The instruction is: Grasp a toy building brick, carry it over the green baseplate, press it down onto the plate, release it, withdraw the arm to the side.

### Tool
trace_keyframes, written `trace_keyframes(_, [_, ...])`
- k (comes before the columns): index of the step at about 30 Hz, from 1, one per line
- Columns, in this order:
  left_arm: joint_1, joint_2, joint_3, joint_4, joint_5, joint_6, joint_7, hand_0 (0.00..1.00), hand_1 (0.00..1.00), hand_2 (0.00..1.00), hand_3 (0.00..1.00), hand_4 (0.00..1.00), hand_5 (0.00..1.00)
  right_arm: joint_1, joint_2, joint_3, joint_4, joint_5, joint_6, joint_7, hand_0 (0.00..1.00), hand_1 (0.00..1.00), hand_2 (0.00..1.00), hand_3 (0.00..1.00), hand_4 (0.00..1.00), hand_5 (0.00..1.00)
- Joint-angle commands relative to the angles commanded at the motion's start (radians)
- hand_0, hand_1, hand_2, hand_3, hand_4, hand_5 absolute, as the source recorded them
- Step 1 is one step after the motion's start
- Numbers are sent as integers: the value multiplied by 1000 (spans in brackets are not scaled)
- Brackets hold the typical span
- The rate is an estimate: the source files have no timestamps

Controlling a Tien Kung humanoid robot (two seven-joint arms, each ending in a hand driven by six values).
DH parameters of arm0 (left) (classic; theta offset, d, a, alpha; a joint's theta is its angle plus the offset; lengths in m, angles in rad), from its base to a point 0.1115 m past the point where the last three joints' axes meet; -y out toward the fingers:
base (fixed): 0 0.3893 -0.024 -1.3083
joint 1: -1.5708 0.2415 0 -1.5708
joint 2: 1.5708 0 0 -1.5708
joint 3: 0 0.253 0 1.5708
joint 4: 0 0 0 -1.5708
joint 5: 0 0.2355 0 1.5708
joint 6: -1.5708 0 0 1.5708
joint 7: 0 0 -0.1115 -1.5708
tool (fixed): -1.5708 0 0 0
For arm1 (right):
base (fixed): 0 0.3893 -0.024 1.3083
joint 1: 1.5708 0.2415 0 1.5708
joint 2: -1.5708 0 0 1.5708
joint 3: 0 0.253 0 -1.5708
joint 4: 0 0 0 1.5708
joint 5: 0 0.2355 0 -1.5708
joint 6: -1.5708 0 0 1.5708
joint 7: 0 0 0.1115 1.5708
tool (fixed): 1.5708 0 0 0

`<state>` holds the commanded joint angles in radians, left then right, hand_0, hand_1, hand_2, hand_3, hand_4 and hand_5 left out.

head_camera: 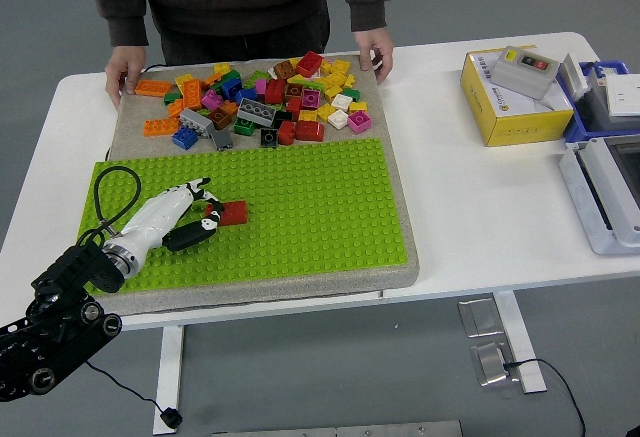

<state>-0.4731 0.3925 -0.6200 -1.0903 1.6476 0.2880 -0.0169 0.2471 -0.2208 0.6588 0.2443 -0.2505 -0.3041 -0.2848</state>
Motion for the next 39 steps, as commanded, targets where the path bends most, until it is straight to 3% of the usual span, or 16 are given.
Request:
trace_keyframes(13, [29, -7, -14, -8, 31, 65, -50, 998, 998, 998, 637, 313, 779, -1, 1, 5, -1, -5, 5, -4, 652, 596, 539, 695, 450, 978])
trace_keyframes(30, [28, -10, 8, -3, 20, 69, -54, 998, 998, 998, 634, 314, 778, -5, 2, 11, -2, -15, 8, -10, 653, 597, 541, 695, 449, 976])
trace_keyframes(39, [17, -18, 22, 26, 17, 74, -65, 998, 998, 998, 639, 315, 778, -7, 3, 10, -1, -15, 10, -13, 654, 597, 543, 695, 449, 976])
